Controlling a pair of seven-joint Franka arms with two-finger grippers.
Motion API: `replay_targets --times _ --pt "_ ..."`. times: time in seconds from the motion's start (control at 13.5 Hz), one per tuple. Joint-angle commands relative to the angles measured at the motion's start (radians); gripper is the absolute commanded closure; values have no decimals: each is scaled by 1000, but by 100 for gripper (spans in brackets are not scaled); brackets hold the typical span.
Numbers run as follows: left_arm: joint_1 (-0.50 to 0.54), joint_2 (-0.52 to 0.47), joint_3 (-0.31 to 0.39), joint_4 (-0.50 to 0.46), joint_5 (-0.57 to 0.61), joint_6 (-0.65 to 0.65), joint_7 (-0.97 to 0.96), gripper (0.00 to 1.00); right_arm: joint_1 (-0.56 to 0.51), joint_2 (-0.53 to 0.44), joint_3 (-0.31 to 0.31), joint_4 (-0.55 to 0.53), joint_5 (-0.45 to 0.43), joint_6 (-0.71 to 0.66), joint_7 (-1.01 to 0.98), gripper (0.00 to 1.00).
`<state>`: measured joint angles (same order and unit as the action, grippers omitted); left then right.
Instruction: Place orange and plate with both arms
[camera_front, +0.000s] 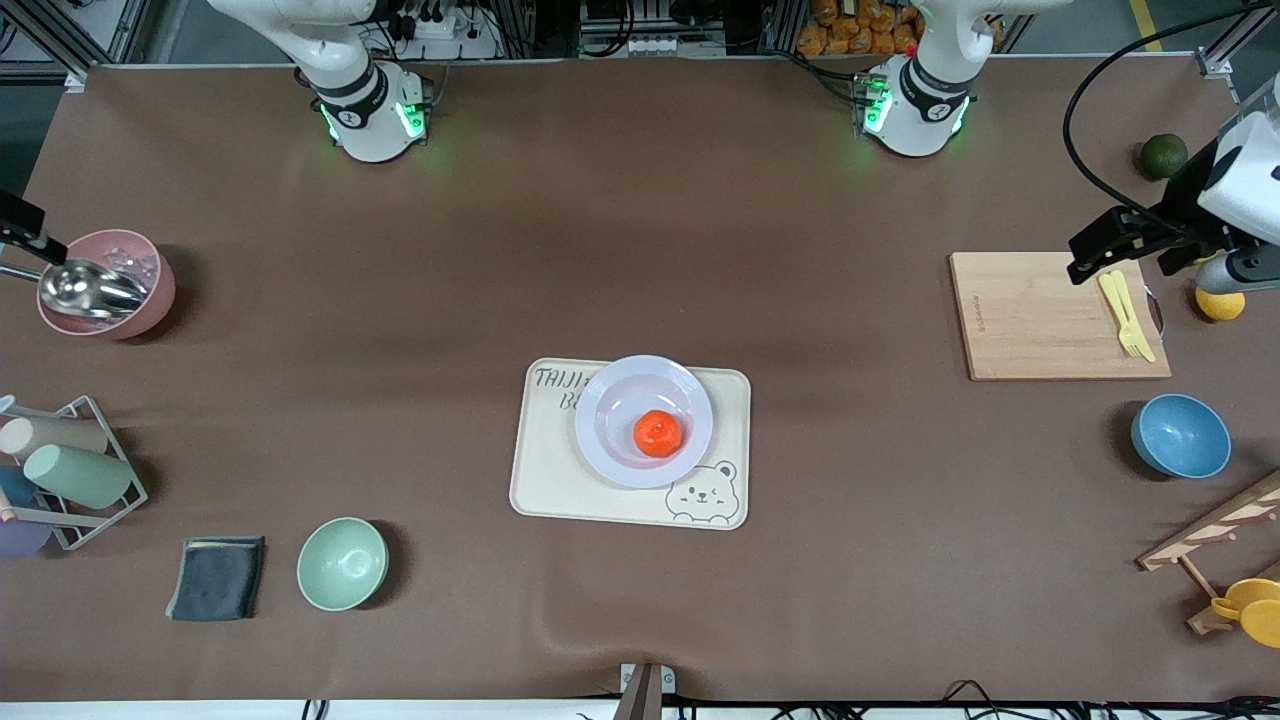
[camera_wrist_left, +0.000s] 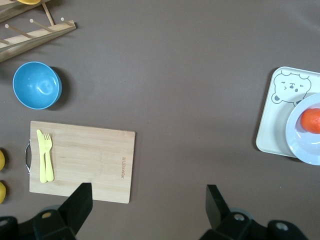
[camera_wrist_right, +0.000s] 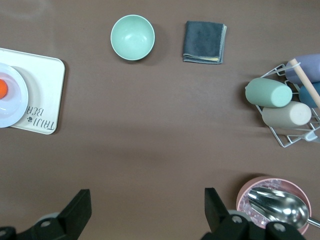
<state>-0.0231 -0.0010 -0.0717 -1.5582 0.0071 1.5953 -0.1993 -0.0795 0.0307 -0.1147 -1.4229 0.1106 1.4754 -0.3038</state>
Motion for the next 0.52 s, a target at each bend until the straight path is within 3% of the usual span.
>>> replay_targets --times 0.0,0.15,0.3,0.44 --pt "9 -21 0 -22 -27 0 29 0 15 -12 -3 -45 -25 19 18 0" --pt "9 -20 0 -28 -27 5 31 0 27 -9 23 -59 -34 49 91 0" --pt "11 -20 0 -40 -27 15 31 0 23 -18 93 -71 -96 72 158 0" --pt "11 -20 0 -34 -27 15 31 0 15 -17 99 -88 -106 95 150 0"
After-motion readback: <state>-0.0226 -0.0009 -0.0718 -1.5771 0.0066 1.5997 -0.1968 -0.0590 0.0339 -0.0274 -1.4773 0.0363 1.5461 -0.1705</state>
